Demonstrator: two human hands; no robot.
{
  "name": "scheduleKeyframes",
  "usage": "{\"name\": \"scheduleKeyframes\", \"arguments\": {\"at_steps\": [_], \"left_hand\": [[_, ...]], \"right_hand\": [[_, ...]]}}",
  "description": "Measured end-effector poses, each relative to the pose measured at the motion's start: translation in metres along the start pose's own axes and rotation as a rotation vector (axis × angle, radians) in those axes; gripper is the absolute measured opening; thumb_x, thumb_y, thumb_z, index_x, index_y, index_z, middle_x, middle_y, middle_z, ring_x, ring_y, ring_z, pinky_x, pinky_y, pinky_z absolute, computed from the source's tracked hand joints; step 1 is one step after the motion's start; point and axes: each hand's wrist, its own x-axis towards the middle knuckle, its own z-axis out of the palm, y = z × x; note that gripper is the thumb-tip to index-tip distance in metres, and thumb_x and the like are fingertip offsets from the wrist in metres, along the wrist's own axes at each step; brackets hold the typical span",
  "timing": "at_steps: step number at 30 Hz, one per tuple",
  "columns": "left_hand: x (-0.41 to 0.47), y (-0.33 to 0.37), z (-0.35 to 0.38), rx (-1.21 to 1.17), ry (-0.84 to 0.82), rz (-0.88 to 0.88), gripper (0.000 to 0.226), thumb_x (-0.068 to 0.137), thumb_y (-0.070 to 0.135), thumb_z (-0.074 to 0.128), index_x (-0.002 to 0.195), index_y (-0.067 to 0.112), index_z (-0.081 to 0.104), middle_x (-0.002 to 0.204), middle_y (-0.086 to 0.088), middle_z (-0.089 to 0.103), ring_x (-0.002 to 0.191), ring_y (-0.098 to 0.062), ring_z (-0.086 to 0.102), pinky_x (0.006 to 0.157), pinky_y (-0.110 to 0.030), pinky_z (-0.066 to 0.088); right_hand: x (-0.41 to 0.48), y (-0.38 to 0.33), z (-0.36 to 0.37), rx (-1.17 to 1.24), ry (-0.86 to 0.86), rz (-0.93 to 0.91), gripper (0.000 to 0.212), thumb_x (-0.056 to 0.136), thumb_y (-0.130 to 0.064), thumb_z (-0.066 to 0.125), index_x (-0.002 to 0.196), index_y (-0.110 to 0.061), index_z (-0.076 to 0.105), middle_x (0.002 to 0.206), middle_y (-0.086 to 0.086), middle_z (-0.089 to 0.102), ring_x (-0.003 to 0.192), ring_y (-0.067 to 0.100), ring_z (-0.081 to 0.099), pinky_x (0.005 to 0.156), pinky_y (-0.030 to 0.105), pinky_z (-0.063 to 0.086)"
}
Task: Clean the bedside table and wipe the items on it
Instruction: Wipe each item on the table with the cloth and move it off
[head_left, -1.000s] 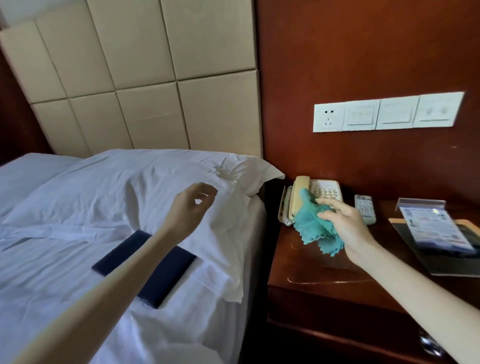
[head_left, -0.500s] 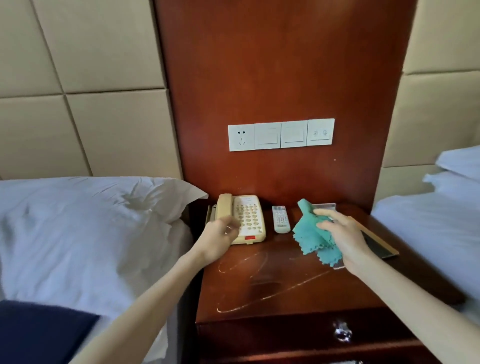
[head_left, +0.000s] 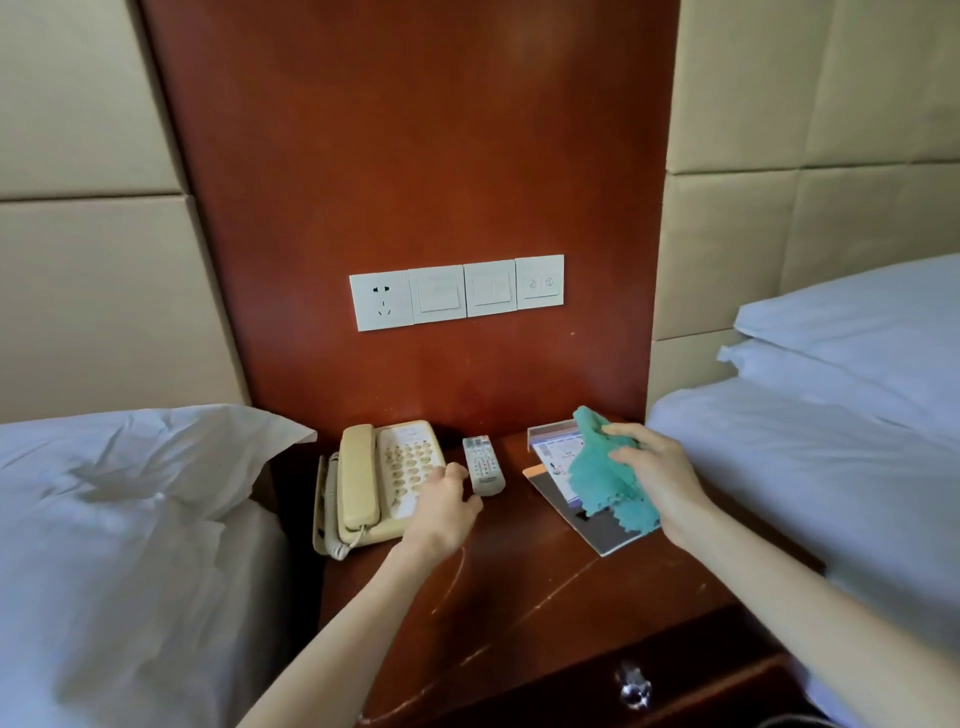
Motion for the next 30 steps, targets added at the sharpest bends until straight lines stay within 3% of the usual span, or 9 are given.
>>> {"name": "scheduleKeyframes", "arguments": {"at_steps": [4,7,13,17,24,30], "left_hand": [[0.006,0.003,0.022,0.311,0.015,-0.010,0.039,0.090,0.033,0.048,0.122,0.010,0.047,0.128,-0.013,0.050,0.121,-0.032,0.041,0.102,-0.039,0.033],[0.010,0.004,0.034,0.415,0.031,0.034,0.046,0.090,0.038,0.045,0.128,0.012,0.044,0.132,-0.011,0.046,0.125,-0.032,0.038,0.107,-0.041,0.028],[0.019,0.016,0.042,0.421,-0.021,0.048,0.052,0.092,0.040,0.045,0.135,0.013,0.037,0.132,-0.013,0.044,0.123,-0.032,0.041,0.105,-0.040,0.030],[0.024,0.027,0.043,0.377,-0.066,0.032,0.047,0.092,0.037,0.046,0.131,0.012,0.039,0.129,-0.015,0.045,0.118,-0.034,0.046,0.100,-0.041,0.036],[0.052,0.028,0.062,0.586,-0.111,-0.073,0.054,0.094,0.050,0.037,0.140,0.022,0.032,0.143,-0.019,0.037,0.128,-0.034,0.040,0.107,-0.043,0.023],[0.072,0.031,0.057,0.596,-0.107,-0.088,0.053,0.094,0.041,0.046,0.139,0.020,0.029,0.129,-0.019,0.049,0.116,-0.031,0.051,0.095,-0.036,0.038]], "right_hand": [[0.003,0.007,0.002,0.019,0.028,-0.027,0.026,0.095,-0.016,0.051,0.103,-0.035,0.066,0.112,0.003,0.064,0.097,0.021,0.064,0.079,0.037,0.055],[0.002,0.015,0.002,0.042,0.044,-0.029,0.025,0.096,-0.016,0.051,0.102,-0.036,0.064,0.107,-0.001,0.067,0.090,0.016,0.066,0.069,0.030,0.051],[0.005,0.018,-0.005,0.024,0.047,-0.008,0.021,0.097,-0.021,0.051,0.106,-0.038,0.060,0.105,-0.003,0.065,0.091,0.016,0.065,0.076,0.037,0.054],[0.015,0.009,-0.006,0.041,0.069,-0.016,0.023,0.096,-0.016,0.051,0.107,-0.034,0.062,0.107,0.001,0.063,0.093,0.014,0.062,0.070,0.030,0.051],[0.039,0.010,-0.002,0.060,0.032,-0.004,0.024,0.095,-0.017,0.053,0.107,-0.035,0.065,0.101,-0.006,0.065,0.088,0.012,0.064,0.063,0.025,0.047],[0.053,0.010,0.001,0.065,-0.003,0.007,0.024,0.095,-0.019,0.053,0.107,-0.036,0.065,0.105,-0.004,0.066,0.091,0.015,0.064,0.069,0.028,0.050]]}}
